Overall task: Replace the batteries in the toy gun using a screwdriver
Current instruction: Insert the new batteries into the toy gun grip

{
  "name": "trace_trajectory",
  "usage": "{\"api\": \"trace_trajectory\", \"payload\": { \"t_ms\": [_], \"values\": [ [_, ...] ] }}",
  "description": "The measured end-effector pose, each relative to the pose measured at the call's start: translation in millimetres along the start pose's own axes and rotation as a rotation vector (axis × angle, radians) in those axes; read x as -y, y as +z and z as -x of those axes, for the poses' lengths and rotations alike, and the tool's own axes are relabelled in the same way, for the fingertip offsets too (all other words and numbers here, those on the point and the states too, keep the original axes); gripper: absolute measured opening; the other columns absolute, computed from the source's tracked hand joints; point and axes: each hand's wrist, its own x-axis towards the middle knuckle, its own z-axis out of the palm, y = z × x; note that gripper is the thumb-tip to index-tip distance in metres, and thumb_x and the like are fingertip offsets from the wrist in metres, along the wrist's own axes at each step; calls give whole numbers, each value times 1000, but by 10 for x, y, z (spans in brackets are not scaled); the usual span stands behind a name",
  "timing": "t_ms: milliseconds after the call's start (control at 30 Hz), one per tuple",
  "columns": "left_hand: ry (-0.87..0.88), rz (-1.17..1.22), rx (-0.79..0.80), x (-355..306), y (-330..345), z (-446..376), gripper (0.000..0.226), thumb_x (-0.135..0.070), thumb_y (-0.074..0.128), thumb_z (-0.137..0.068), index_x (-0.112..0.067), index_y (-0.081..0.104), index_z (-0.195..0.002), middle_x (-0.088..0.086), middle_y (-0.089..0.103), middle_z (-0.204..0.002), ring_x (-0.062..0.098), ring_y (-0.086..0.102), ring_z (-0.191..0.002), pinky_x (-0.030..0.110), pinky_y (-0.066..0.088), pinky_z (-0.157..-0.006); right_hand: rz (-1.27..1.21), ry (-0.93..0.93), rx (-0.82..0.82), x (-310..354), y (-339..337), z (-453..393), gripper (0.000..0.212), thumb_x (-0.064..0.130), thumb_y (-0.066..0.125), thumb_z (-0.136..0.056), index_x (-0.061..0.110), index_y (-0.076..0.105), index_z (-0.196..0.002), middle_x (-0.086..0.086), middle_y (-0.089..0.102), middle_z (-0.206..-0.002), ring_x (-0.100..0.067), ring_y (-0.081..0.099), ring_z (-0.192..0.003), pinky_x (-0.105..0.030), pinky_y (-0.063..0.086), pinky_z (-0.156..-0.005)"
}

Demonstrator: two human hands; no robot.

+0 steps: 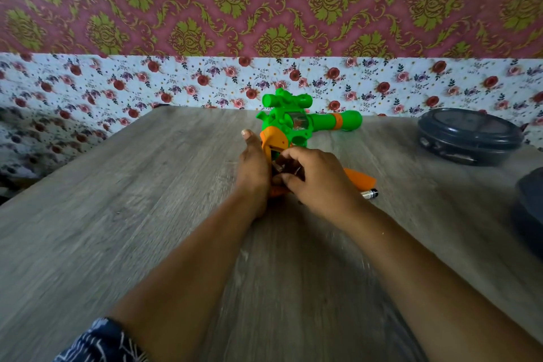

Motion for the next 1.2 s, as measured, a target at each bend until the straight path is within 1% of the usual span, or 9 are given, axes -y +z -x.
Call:
{"api": "trace_trajectory", "payload": {
  "t_ms": [200, 267, 333, 500, 767, 867, 967, 1033, 1200],
  "values": [
    [-30, 42, 5, -19, 10, 47, 81, -65, 11, -92, -7, 52, -129, 16, 61, -90, 19, 61, -50, 19, 42, -36, -68, 43, 32, -52, -34, -7, 30, 9, 62, -84, 16, 65, -112, -8, 68, -108, -23, 63, -94, -21, 42, -76],
    [-23, 34, 10, -19, 17, 72, 78, -65, 11, -92, -9, 53, -129, 19, 64, -99, 20, 65, -59, 21, 45, -38, -40, 30, -7, -52, 0, 10, 31, 7, 60, -83, 15, 63, -113, -9, 67, -107, -22, 61, -89, -22, 41, -73],
    [25, -45, -12, -2, 31, 103, 74, -61, 11, -94, -11, 58, -122, 15, 67, -100, 20, 66, -71, 25, 50, -45, 0, 16, -32, -46, 41, 29, 34, 3, 58, -80, 16, 62, -112, -10, 67, -103, -24, 59, -86, -27, 43, -70],
    [137, -119, -25, 50, 69, 159, 75, -62, 9, -93, -16, 64, -116, 11, 69, -106, 24, 67, -94, 42, 56, -81, 84, 18, -111, -65, 71, 22, 29, 7, 59, -78, 15, 62, -105, -10, 67, -98, -30, 61, -88, -39, 50, -74],
    [111, -63, 38, 45, 46, 166, 75, -68, 11, -90, -20, 64, -114, 13, 70, -103, 28, 68, -94, 41, 56, -73, 269, -120, -100, -62, 75, 15, 22, 10, 55, -80, 15, 59, -101, -4, 60, -104, -29, 57, -95, -36, 46, -73],
    [89, -66, 40, 47, 81, 208, 74, -72, 25, -82, -16, 65, -110, 15, 68, -105, 30, 66, -95, 41, 56, -70, 246, -71, -172, -99, 97, -6, 24, 10, 57, -80, 17, 58, -103, -6, 63, -105, -29, 58, -97, -35, 44, -74],
    [103, -79, 71, 37, 109, 245, 45, -42, 31, -89, -8, 59, -100, 15, 58, -92, 26, 57, -80, 25, 48, -44, 120, 50, -280, -146, 99, -56, 12, 16, 62, -80, 19, 59, -91, -4, 65, -92, -27, 60, -89, -31, 40, -68],
    [148, -99, 106, 12, 122, 277, 26, -20, 31, -93, -10, 55, -88, 10, 54, -77, 22, 54, -69, 24, 47, -43, 13, 141, -329, -172, 78, -88, 11, 19, 65, -78, 21, 54, -81, 1, 61, -79, -24, 58, -79, -29, 38, -63],
    [202, -141, 117, -11, 133, 326, 18, -2, 37, -88, -12, 49, -78, 4, 50, -66, 17, 49, -60, 20, 44, -46, -67, 211, -358, -202, 61, -98, 21, 27, 70, -72, 20, 51, -70, 4, 54, -65, -20, 53, -67, -28, 36, -60]
  ]
}}
